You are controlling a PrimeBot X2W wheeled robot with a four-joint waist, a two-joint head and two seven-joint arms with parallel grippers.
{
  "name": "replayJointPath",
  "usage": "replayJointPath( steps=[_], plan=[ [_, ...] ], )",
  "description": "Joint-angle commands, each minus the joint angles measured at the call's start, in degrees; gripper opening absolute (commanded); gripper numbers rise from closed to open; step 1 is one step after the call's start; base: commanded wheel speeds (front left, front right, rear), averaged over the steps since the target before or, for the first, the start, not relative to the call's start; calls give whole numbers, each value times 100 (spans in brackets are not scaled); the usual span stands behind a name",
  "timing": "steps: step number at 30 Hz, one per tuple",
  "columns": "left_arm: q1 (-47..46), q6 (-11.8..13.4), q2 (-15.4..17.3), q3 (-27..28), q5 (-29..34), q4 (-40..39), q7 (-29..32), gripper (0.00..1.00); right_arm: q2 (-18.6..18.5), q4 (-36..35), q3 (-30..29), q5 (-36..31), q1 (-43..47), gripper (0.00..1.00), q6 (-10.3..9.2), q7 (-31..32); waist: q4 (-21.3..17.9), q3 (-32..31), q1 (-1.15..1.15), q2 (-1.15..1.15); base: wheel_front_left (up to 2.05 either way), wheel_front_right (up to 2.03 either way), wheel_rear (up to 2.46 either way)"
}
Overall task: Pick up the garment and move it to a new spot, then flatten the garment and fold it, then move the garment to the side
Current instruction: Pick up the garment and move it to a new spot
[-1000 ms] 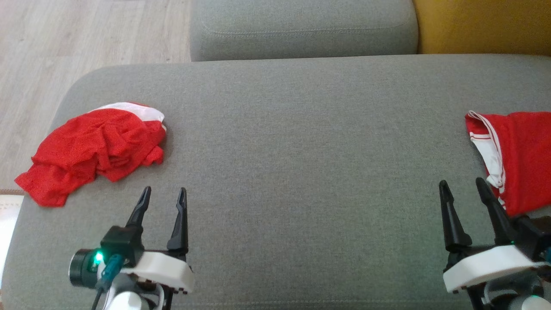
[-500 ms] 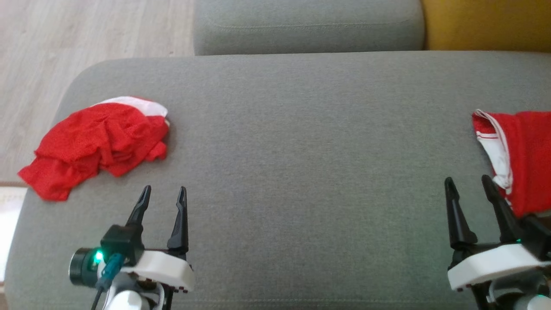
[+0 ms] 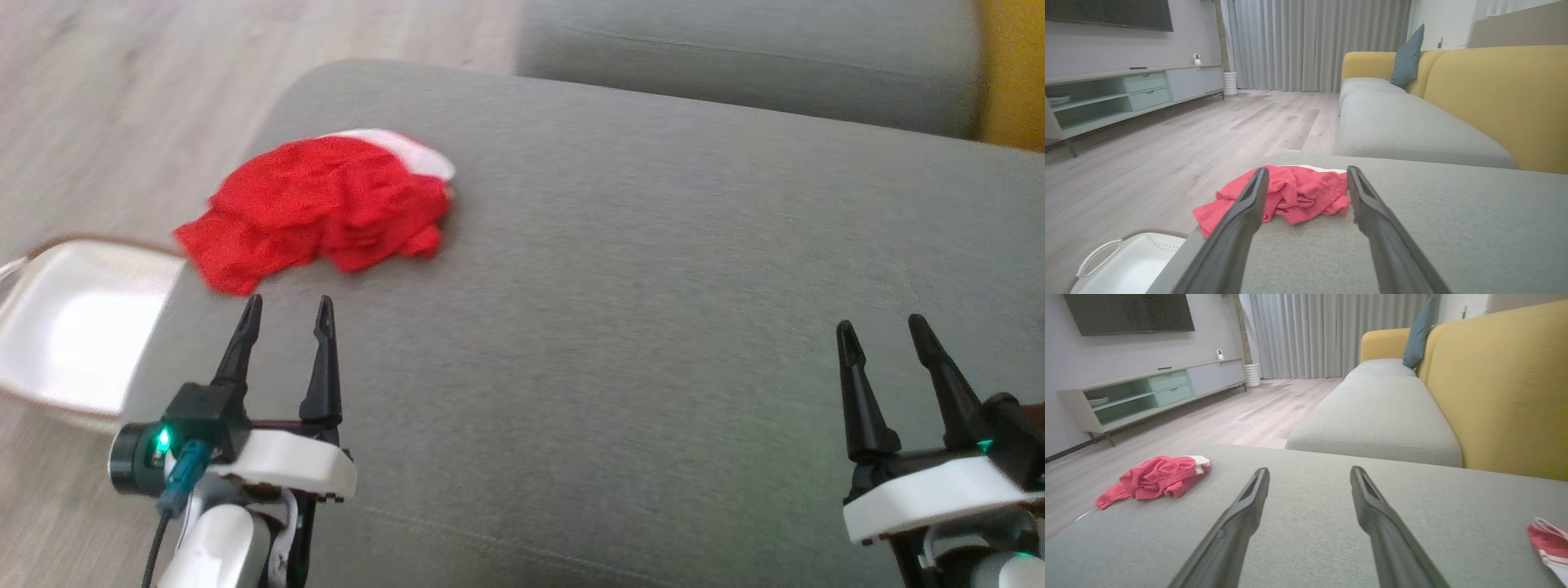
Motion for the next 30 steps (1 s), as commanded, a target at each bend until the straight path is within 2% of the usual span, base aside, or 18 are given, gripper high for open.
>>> replayJointPath(
  steps=[1,10,18,27,30],
  plan=[
    [-322,21,86,272,-9,-198,-56,100,-38,-244,137,-32,-314,100,22,1,313,43,0,0,0,0,0],
    [-309,-52,85,414,68,-308,-71,100,-38,-351,188,-42,-374,100,22,65,737,106,0,0,0,0,0],
    [-440,-142,-50,544,116,-292,-72,100,-38,-440,243,-105,-495,100,22,188,688,364,0,0,0,0,0],
    [-1434,-539,-203,646,-15,353,-73,100,-74,-778,234,-303,-794,100,22,481,397,1215,0,0,0,0,0],
    [-2021,-762,-266,633,-102,907,-73,100,-162,-966,206,-357,-948,100,22,619,271,1662,0,0,0,0,0]
  ],
)
